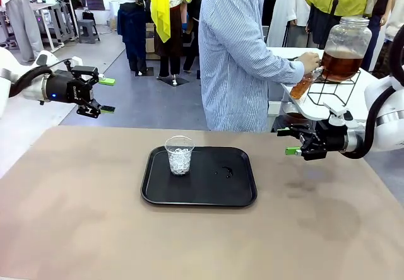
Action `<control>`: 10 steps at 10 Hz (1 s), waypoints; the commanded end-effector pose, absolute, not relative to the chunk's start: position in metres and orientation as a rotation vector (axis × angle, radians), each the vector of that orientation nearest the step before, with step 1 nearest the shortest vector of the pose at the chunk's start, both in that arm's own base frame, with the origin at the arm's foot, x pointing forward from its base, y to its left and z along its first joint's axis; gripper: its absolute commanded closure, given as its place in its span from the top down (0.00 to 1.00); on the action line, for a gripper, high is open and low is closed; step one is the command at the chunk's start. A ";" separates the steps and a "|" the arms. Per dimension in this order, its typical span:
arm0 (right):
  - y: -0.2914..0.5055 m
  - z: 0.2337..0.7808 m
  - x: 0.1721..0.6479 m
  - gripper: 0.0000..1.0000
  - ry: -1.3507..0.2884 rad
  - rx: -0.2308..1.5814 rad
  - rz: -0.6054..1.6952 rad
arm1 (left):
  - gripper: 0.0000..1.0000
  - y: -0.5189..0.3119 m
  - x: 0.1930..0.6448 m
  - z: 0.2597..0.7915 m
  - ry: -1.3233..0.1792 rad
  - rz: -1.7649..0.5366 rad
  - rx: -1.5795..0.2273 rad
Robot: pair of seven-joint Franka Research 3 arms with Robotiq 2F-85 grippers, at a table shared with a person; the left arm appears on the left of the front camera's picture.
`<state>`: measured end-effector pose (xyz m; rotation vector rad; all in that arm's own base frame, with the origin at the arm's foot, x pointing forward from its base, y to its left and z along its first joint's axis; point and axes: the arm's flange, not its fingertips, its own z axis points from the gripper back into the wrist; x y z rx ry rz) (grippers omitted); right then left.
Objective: Pour the drink into the iced cup.
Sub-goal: Pick up the iced cup indicated by the human and present it to them.
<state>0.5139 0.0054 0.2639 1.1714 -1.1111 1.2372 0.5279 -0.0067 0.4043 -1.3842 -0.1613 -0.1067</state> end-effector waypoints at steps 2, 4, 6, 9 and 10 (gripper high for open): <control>0.007 0.267 0.515 1.00 -1.116 1.175 1.244 | 1.00 -0.007 0.527 0.405 -0.168 -0.110 -1.382; 0.007 0.267 0.515 1.00 -1.116 1.175 1.244 | 1.00 -0.007 0.527 0.405 -0.168 -0.110 -1.382; 0.007 0.267 0.515 1.00 -1.116 1.175 1.244 | 1.00 -0.007 0.527 0.405 -0.168 -0.110 -1.382; 0.007 0.267 0.515 1.00 -1.116 1.175 1.244 | 1.00 -0.007 0.527 0.405 -0.168 -0.110 -1.382; 0.007 0.267 0.515 1.00 -1.116 1.175 1.244 | 1.00 -0.007 0.527 0.405 -0.168 -0.110 -1.382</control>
